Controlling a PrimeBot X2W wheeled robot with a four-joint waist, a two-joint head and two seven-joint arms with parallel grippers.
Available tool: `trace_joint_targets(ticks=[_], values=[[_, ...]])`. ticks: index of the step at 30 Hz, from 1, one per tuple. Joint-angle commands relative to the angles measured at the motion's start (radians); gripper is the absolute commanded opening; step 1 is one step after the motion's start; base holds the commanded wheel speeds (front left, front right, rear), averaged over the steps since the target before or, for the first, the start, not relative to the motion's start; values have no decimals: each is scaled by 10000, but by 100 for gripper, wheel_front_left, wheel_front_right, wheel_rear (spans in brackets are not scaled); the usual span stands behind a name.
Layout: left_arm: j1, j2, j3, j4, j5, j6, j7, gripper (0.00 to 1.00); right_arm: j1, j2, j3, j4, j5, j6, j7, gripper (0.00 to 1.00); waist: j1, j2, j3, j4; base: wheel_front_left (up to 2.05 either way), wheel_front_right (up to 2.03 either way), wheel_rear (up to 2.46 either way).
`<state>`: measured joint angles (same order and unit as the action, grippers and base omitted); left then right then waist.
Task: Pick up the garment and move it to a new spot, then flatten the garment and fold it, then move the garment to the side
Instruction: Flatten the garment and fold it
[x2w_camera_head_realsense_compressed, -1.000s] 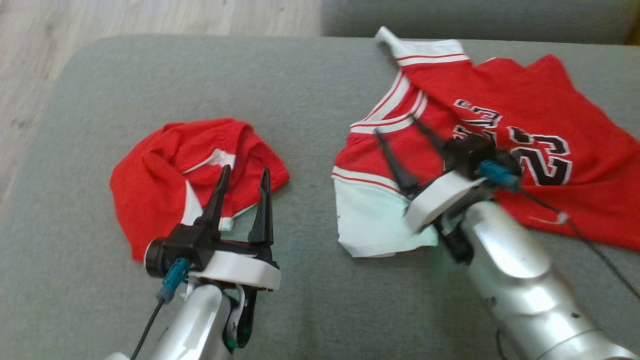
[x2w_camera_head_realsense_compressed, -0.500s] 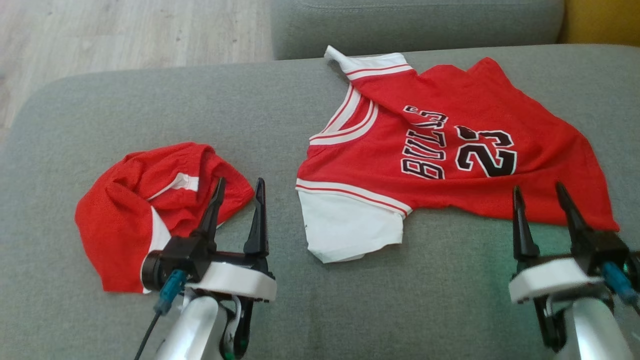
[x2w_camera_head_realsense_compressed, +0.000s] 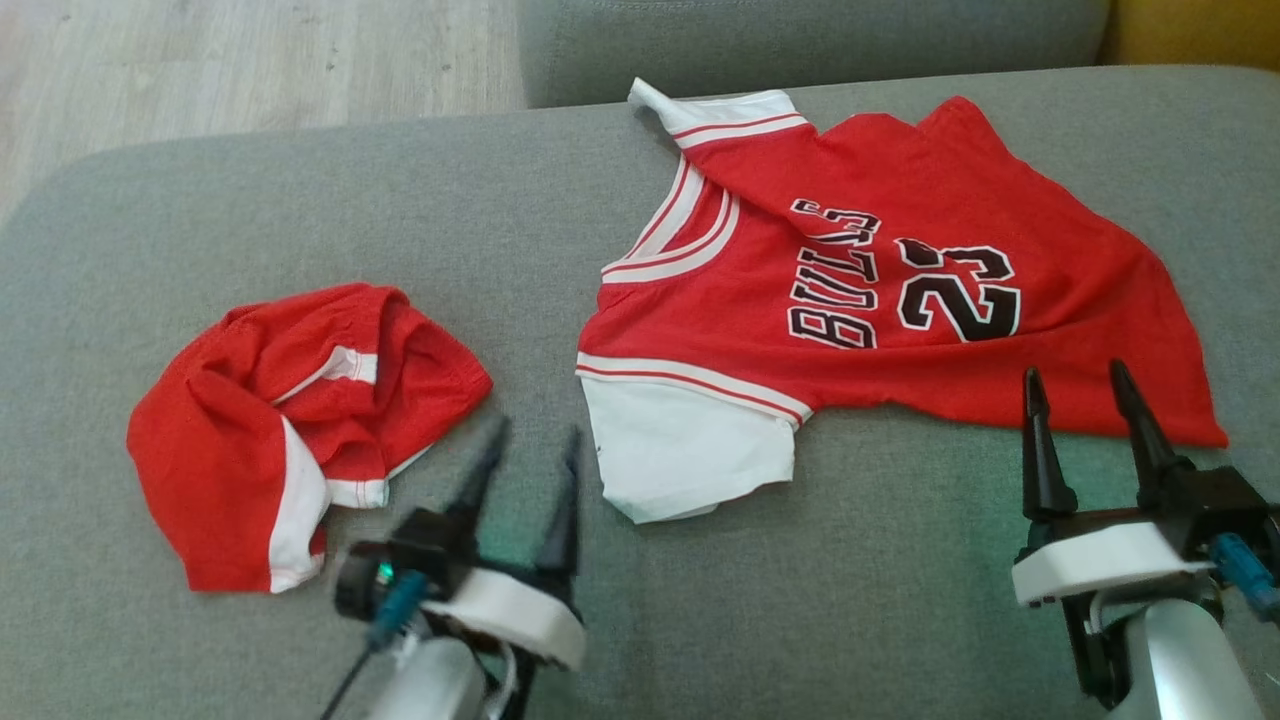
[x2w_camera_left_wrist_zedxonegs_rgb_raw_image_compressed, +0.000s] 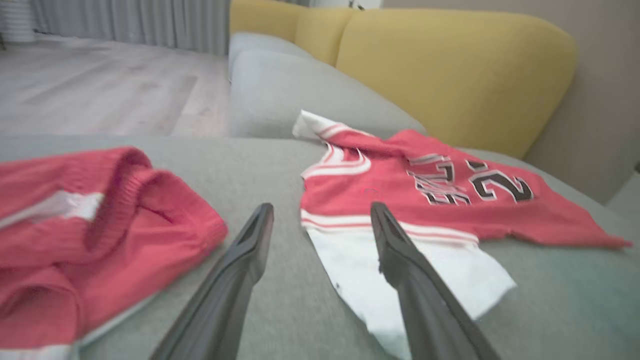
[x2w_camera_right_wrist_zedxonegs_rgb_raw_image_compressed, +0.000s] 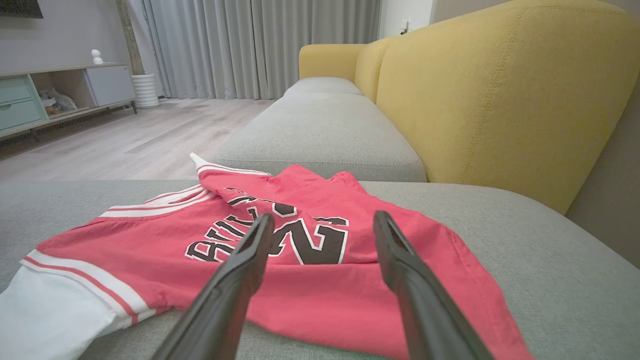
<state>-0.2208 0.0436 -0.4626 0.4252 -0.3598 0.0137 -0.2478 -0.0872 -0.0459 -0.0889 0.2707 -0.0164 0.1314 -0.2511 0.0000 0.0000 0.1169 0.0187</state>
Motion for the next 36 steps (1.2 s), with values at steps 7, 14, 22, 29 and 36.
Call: trace_joint_targets(ticks=[7,14,22,29,36], values=[[-397,66,-868,811,-432,-475,1161,100,-239,-44,151,-181,174,-7,-106,100,0,0,17,-104,0,0,0],[-502,105,-1060,1200,-423,-428,1571,100,-283,-44,137,-53,194,-7,-106,100,0,0,48,-308,0,0,0],[-867,95,-967,1284,-620,-300,1361,100,-388,-44,281,-39,238,-7,-106,100,0,0,309,-662,0,0,0],[-1082,87,-1084,1634,-802,-304,1778,100,-479,-43,363,-35,227,-7,-106,100,0,0,488,-894,0,0,0],[-1226,115,-1286,1804,-873,-529,1995,6,-519,-43,181,118,160,-7,-107,100,0,0,655,-1098,0,0,0]])
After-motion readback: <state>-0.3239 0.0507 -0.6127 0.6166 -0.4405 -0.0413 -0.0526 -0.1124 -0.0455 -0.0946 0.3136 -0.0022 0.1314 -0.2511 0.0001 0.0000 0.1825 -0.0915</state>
